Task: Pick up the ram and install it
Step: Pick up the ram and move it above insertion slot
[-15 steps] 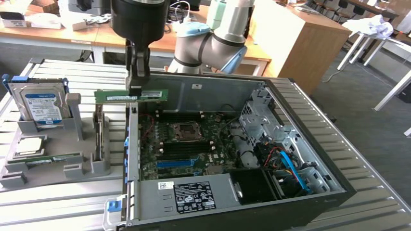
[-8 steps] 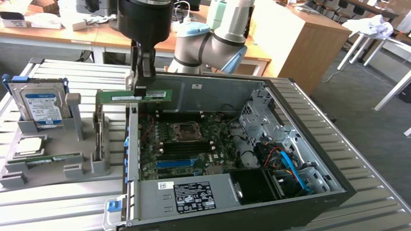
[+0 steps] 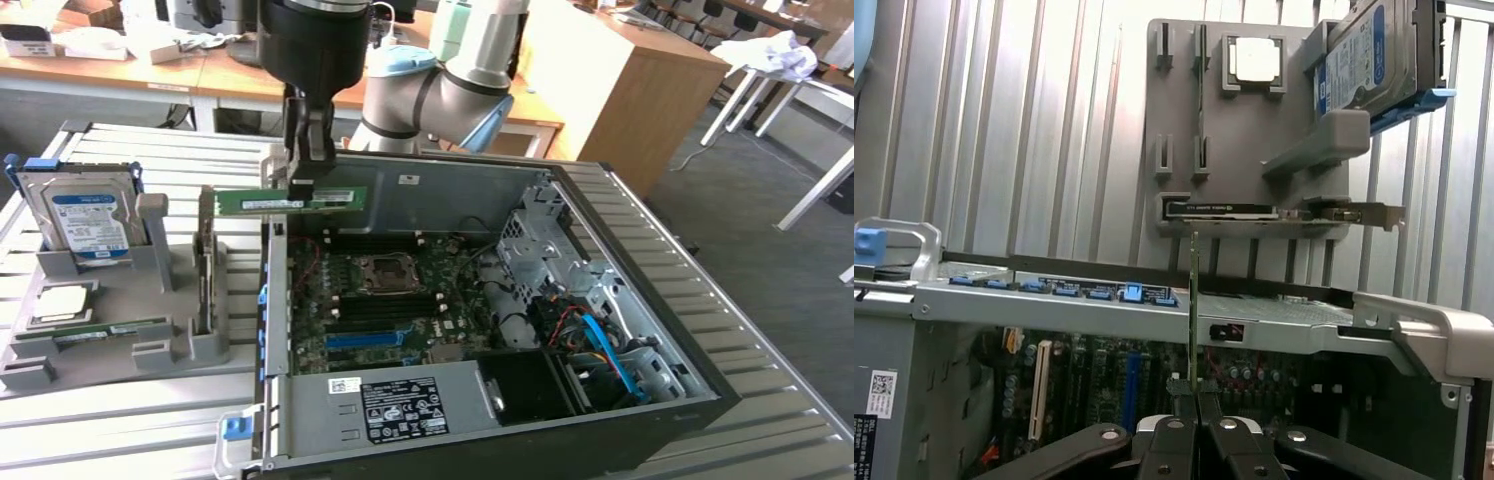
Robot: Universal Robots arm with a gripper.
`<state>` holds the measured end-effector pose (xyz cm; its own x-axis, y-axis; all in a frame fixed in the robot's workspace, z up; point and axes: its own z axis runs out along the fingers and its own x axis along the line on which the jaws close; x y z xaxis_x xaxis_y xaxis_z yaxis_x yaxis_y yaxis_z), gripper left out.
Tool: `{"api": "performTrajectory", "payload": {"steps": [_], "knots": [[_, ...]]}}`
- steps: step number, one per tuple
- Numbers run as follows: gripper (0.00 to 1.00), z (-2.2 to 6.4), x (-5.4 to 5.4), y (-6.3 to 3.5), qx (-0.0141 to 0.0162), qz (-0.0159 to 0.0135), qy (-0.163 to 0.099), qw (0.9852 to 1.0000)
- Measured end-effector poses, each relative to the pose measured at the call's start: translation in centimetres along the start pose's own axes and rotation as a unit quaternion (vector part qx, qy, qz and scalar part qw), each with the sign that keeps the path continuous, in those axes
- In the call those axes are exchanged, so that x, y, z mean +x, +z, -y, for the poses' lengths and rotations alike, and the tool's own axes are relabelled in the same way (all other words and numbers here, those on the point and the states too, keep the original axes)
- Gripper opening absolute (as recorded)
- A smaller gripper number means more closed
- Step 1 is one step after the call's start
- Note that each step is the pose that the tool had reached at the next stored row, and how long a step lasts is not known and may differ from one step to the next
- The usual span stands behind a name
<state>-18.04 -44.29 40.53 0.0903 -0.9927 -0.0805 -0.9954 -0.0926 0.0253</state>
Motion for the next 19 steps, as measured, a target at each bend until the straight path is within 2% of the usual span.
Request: {"api": "performTrajectory", "payload": {"steps": [19], "knots": [[0.12, 1.74, 0.2, -0.06, 0.0, 0.0, 0.0, 1.0]]}}
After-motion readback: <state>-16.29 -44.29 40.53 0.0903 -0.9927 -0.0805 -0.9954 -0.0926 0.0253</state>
